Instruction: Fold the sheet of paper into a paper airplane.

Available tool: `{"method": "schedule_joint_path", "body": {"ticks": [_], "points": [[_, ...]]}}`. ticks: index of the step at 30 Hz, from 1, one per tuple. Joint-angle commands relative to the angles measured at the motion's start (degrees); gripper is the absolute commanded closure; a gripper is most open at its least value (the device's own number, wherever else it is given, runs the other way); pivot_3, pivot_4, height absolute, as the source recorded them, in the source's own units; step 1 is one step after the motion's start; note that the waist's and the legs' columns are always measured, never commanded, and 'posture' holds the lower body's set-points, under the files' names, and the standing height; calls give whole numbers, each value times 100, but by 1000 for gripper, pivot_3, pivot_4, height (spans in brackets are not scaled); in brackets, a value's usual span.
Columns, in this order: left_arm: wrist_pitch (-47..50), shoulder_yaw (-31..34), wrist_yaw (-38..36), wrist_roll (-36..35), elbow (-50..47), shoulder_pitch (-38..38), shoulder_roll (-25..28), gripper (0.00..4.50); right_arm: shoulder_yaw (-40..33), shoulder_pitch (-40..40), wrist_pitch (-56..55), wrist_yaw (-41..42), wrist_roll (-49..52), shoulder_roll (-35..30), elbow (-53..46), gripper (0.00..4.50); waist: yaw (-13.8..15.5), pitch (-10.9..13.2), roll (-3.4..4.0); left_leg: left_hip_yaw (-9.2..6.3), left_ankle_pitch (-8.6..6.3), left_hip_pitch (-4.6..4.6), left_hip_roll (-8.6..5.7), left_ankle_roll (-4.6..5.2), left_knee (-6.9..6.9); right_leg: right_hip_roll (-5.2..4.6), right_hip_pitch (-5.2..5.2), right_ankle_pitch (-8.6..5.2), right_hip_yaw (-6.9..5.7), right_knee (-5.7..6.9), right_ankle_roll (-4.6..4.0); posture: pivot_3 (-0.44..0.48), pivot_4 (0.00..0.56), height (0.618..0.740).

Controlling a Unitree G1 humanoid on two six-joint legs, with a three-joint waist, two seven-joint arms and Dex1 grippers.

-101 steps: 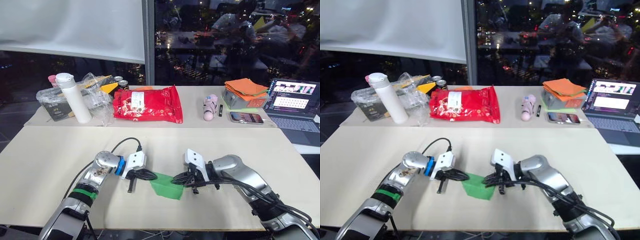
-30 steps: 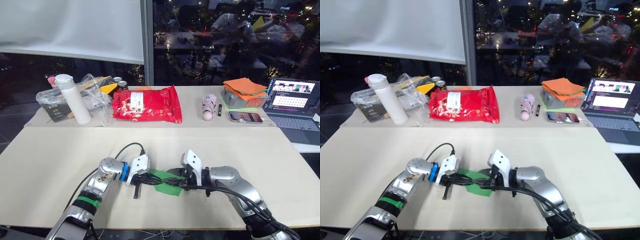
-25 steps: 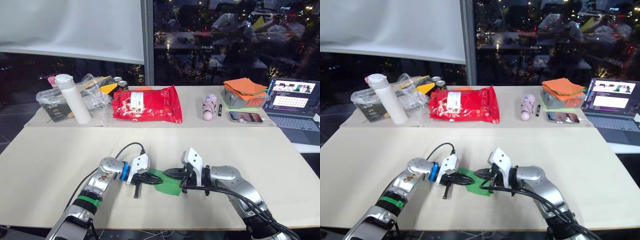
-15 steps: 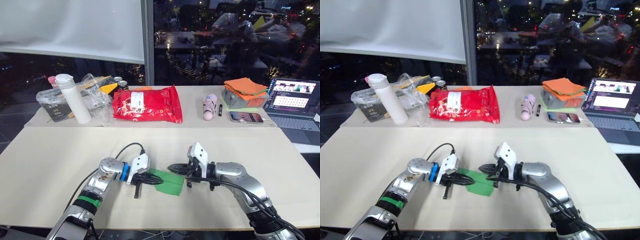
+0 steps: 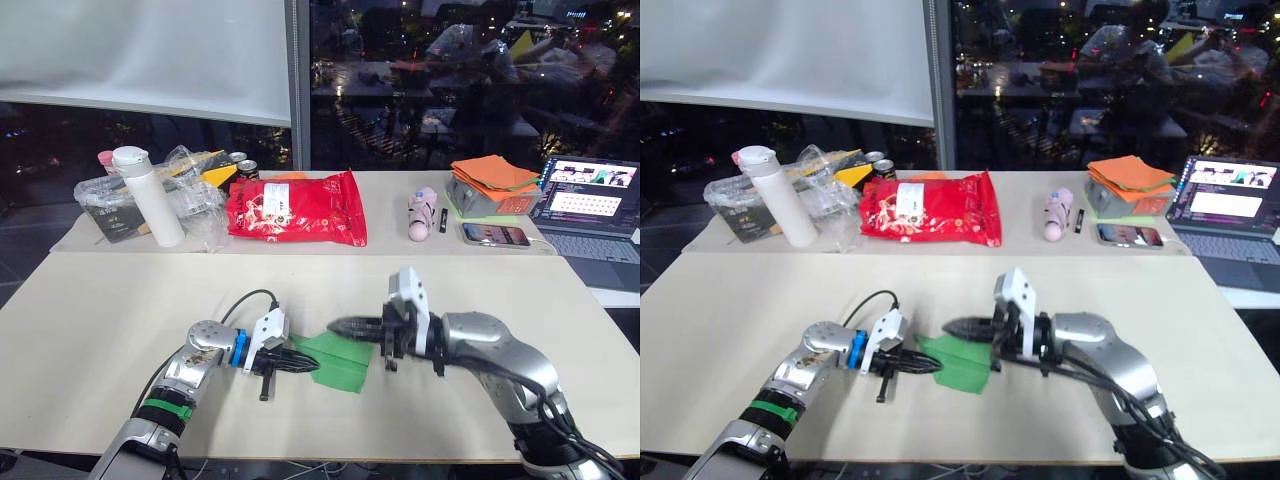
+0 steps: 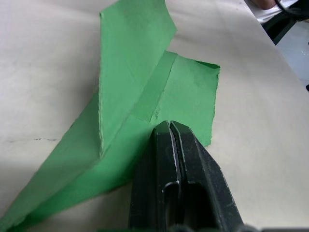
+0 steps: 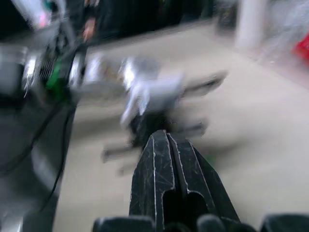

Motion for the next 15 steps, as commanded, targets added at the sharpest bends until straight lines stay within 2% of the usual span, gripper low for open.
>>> {"method": "schedule_joint_path", "body": {"ticks": [1,6,11,15], "points": [[19,11,23,16,26,-10,10,4500,235,22,-358,-231,-459,22,121,4487,-11,1,2,0,0,-1,0,0,2,0,-2,-2,0,1,-3,0,150,725],[12,-20,32,61,0,-4,33,4500,118,-138,-736,-546,-756,208,703,4487,-21,1,2,0,0,1,0,0,2,1,-4,0,1,3,-1,0,150,725],[-21,-34,-3,98,13,-6,81,4500,116,-157,-890,-385,-762,203,1002,4487,-6,1,2,0,-1,-3,0,2,1,1,-4,2,1,2,2,0,150,725],[29,34,-5,49,-12,-40,128,4500,561,-150,-1321,-249,-1361,24,1437,4487,-12,1,2,0,-1,1,0,2,1,1,-1,1,1,2,2,0,150,725]]}}
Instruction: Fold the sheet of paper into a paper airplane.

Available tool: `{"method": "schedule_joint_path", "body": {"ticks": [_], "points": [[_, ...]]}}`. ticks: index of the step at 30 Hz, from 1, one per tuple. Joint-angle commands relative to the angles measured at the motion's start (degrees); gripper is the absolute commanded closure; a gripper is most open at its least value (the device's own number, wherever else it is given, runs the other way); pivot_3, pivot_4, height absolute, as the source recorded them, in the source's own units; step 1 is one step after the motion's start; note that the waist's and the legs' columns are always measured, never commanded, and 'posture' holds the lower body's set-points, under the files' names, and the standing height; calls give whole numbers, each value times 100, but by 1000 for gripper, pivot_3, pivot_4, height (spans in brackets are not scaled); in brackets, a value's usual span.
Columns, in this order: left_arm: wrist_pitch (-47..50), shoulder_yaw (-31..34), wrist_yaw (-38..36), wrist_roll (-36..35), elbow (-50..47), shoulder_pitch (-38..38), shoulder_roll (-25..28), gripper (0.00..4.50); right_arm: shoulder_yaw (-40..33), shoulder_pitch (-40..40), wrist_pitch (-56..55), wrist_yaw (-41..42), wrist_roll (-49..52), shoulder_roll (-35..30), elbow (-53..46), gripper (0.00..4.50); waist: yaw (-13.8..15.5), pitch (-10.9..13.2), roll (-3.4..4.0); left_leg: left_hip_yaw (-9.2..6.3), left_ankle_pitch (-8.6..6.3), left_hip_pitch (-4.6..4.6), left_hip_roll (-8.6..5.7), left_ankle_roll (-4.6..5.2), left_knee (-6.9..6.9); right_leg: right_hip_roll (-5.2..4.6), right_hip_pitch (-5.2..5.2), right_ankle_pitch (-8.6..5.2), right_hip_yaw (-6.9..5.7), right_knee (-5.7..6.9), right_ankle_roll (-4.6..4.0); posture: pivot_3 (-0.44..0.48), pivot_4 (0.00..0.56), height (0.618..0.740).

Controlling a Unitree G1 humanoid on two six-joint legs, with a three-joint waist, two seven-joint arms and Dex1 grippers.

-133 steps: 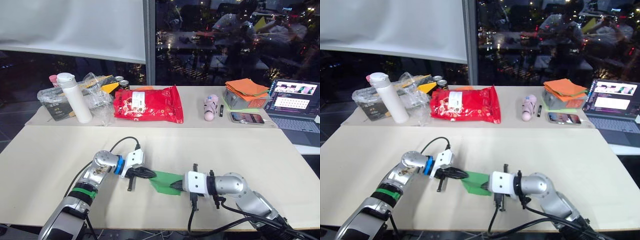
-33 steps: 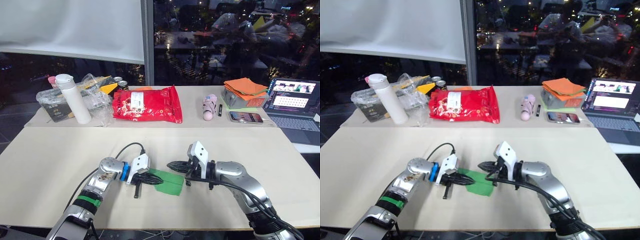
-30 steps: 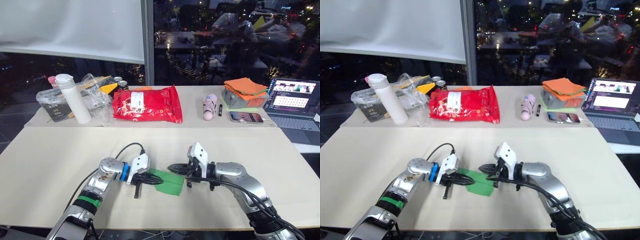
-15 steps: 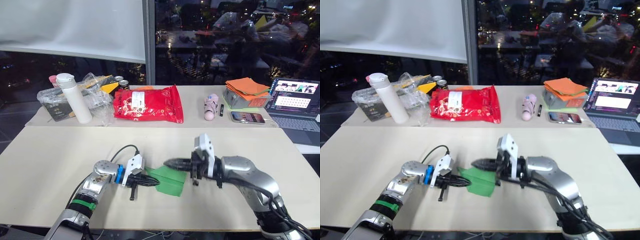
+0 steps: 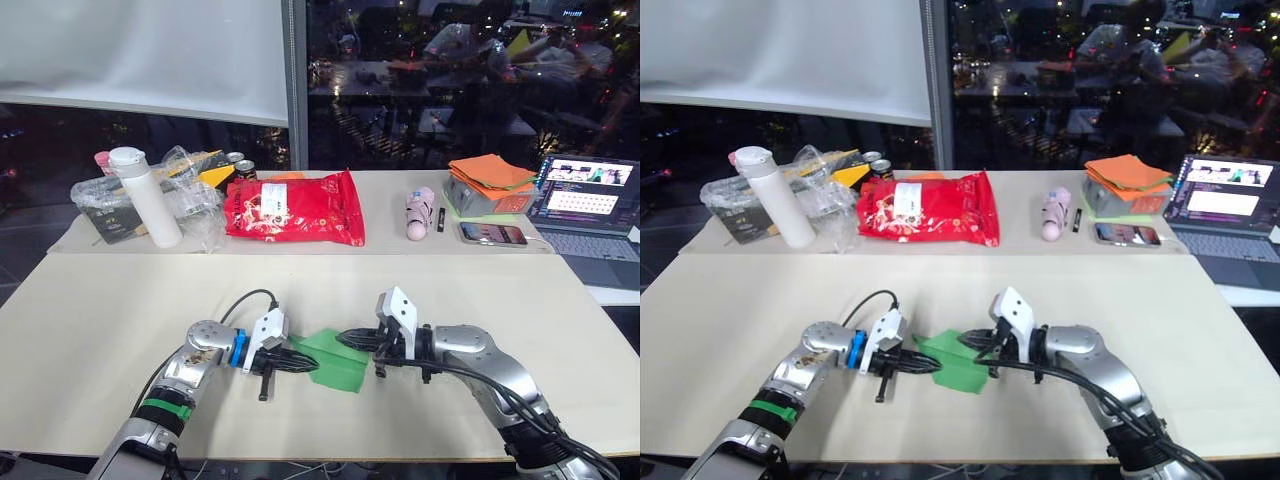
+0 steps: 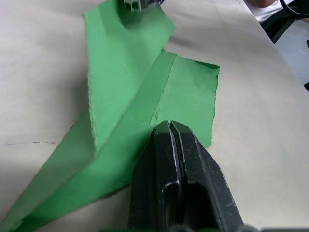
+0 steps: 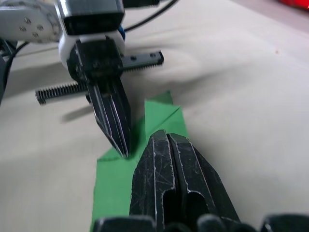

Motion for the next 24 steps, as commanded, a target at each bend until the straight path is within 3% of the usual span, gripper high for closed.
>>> {"method": "schedule_joint_path", "body": {"ticks": [1,7,16,24], "points": [[43,49,-8,8,-19,-18,96,4500,305,-39,-480,134,-478,-141,267,4487,1,0,0,0,0,1,0,0,0,0,0,0,0,0,0,0,150,725],[99,142,-18,-133,-125,50,125,4500,525,-73,-749,192,-861,-144,813,4487,-11,0,0,0,0,5,0,0,0,0,4,0,0,0,0,0,150,725],[214,544,421,-417,-49,-204,-241,4500,629,7,-772,287,-926,-82,804,4487,2,0,-1,0,0,9,0,0,0,1,9,0,0,0,0,0,150,725],[-480,132,288,145,686,-292,-358,4500,586,45,-720,111,-994,-47,630,4487,-11,-1,-1,0,0,12,0,0,-1,2,11,0,0,0,1,0,150,725]]}}
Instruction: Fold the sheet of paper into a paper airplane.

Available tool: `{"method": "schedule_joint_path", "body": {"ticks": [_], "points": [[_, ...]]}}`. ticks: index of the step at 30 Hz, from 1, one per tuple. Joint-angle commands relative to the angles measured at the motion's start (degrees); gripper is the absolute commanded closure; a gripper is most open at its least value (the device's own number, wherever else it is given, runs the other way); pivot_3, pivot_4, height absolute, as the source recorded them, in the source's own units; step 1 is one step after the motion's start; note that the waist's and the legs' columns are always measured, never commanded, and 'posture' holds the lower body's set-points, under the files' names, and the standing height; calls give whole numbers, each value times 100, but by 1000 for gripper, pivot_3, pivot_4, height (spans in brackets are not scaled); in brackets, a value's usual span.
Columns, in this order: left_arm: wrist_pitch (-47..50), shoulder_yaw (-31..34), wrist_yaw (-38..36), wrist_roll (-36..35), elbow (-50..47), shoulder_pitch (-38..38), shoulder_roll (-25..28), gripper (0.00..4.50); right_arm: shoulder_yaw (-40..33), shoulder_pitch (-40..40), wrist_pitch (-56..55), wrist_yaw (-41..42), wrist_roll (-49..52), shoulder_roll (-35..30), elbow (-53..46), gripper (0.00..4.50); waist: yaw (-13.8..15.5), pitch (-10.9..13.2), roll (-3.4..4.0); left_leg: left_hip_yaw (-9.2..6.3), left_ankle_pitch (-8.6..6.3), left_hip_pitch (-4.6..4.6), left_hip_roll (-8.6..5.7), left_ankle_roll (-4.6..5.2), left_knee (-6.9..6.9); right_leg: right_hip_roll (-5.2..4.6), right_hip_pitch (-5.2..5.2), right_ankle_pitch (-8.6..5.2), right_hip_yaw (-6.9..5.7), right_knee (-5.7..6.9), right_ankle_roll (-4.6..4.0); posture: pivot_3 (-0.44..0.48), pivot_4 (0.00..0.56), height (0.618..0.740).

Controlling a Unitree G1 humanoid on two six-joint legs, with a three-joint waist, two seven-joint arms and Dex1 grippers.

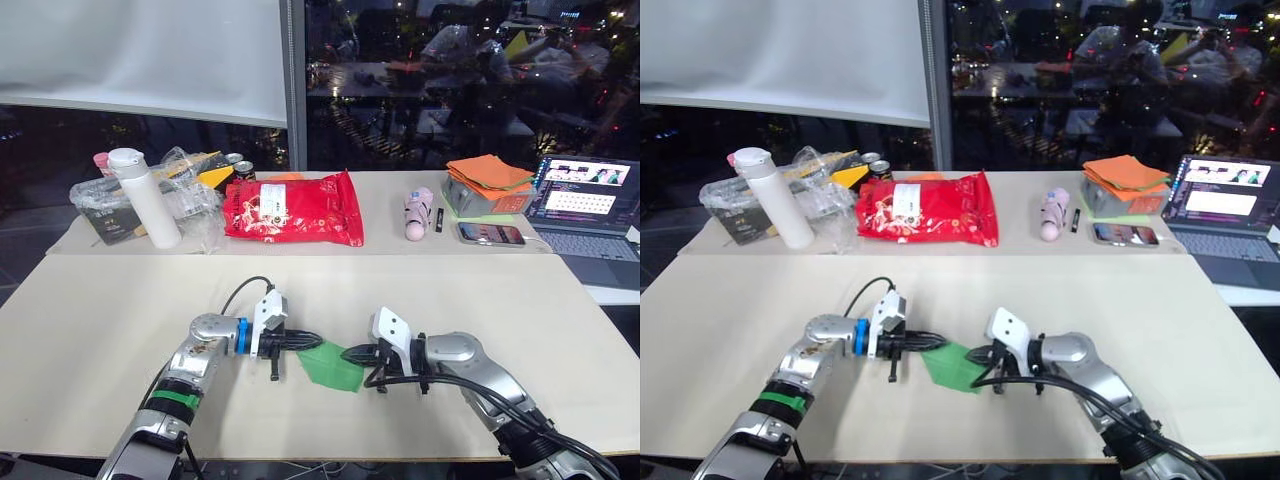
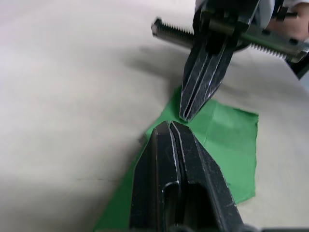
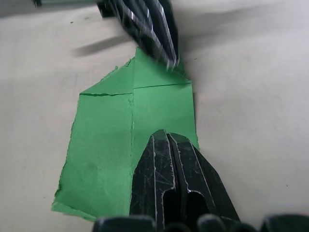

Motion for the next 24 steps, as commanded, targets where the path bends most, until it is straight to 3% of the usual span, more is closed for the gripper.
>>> {"method": "schedule_joint_path", "body": {"ticks": [1,9,14,24], "points": [[-566,-209,-116,344,262,-9,73,4500,29,76,99,-120,-139,39,-116,4487,2,-1,-1,0,0,0,0,0,0,0,0,0,0,0,0,0,150,725],[-817,-191,-167,427,580,49,86,4500,-3,4,529,-234,105,375,-810,4487,-3,-2,0,0,0,4,0,0,0,0,3,0,0,0,-1,0,150,725],[-777,-95,-146,379,741,-66,96,4500,121,-17,749,-341,-26,568,-726,4487,-3,-2,0,0,0,6,1,0,0,1,4,0,0,2,0,0,150,725],[-904,-57,-211,436,1040,-264,131,4500,-44,149,851,-363,22,387,-814,4487,3,-2,1,0,0,5,1,0,0,1,3,0,0,2,0,0,150,725]]}}
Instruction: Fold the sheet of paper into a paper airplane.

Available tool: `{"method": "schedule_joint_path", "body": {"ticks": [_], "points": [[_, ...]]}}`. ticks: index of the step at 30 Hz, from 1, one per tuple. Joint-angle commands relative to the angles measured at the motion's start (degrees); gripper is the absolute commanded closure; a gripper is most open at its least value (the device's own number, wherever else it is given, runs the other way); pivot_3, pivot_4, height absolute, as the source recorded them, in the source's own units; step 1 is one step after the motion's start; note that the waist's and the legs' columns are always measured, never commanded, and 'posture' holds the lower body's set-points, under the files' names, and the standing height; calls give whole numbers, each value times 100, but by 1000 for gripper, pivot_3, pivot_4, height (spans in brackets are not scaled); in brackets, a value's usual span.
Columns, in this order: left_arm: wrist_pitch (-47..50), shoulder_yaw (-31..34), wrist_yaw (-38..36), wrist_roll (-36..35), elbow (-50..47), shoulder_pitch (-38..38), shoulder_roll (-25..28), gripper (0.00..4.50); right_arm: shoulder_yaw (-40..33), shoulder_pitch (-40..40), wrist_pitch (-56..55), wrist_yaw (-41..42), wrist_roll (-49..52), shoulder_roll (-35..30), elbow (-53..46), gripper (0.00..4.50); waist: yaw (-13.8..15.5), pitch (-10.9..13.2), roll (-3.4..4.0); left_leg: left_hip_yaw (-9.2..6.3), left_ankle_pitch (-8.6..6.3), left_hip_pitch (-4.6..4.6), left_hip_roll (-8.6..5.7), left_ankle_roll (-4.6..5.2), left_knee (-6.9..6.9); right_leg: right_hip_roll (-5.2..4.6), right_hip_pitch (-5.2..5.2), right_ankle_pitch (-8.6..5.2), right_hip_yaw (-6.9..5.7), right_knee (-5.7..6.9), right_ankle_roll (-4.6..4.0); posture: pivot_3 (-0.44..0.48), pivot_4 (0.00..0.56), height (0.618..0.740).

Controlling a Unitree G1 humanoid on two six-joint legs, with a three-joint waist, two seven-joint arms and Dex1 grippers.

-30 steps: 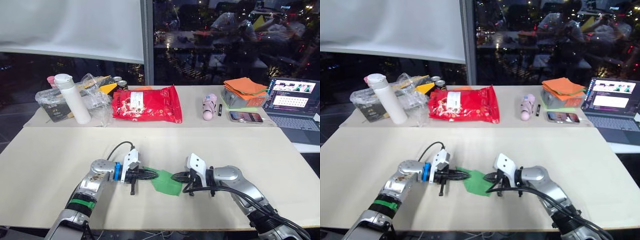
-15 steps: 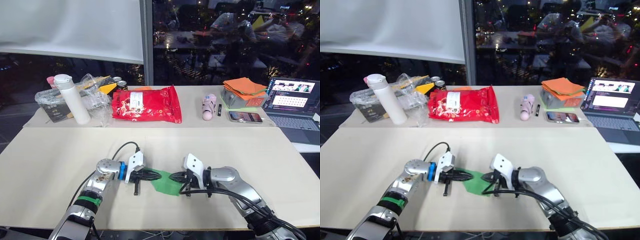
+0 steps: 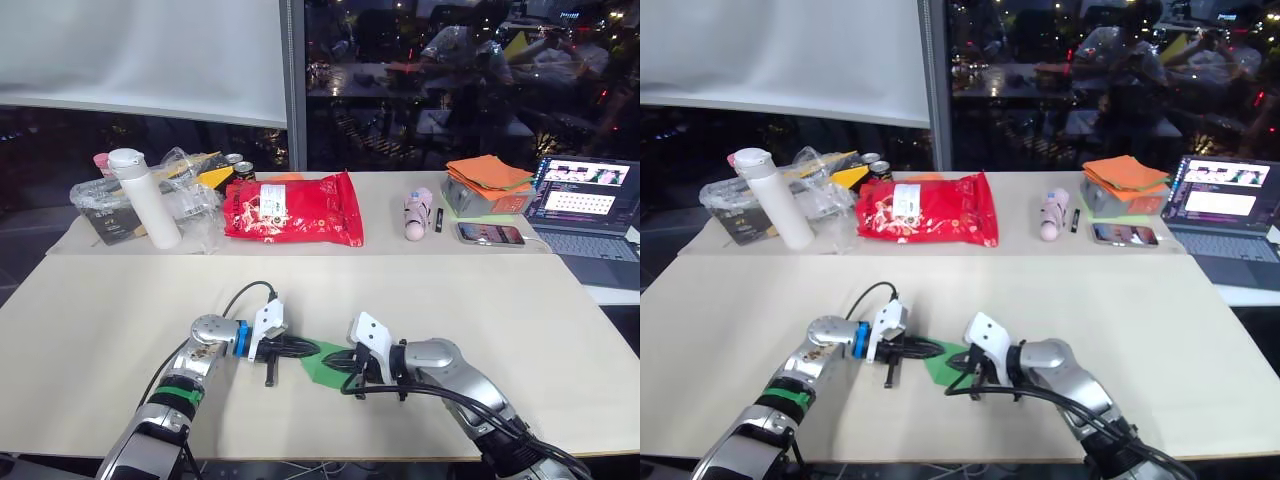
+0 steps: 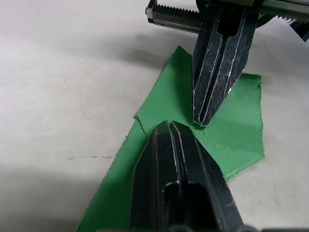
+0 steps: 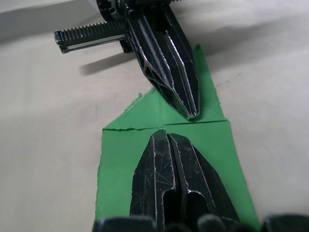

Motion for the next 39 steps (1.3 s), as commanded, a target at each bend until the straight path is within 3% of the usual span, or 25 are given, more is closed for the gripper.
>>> {"method": "schedule_joint_path", "body": {"ticks": [1,22,27,31,39], "points": [[-32,-8,12,171,325,-48,104,4500,-229,57,60,22,120,-155,-291,4487,4,0,0,0,0,0,0,0,0,0,0,0,0,0,0,0,150,725],[-457,-44,-156,248,1094,-601,-117,4500,-1025,1126,299,-151,441,-932,-1170,4487,19,2,-4,-1,0,-10,-2,0,1,0,-4,-1,0,-5,0,0,150,725],[-477,-29,-197,272,1159,-648,-144,4500,-1170,941,247,-148,613,-884,-1321,4487,18,3,-4,-1,0,-12,-2,0,1,0,-4,-2,0,-6,-1,0,150,725],[-484,-21,-210,283,1180,-658,-146,4500,-1562,489,473,-319,1248,-405,-1565,4487,-6,3,-4,-2,0,-13,-2,0,1,0,-5,-1,0,-5,1,0,150,725],[-426,45,-203,259,1006,-574,-98,4500,-906,362,212,-165,776,-698,-1508,4487,32,2,-7,-7,0,-24,-4,0,-2,0,-6,-2,-2,-16,0,0,150,725]]}}
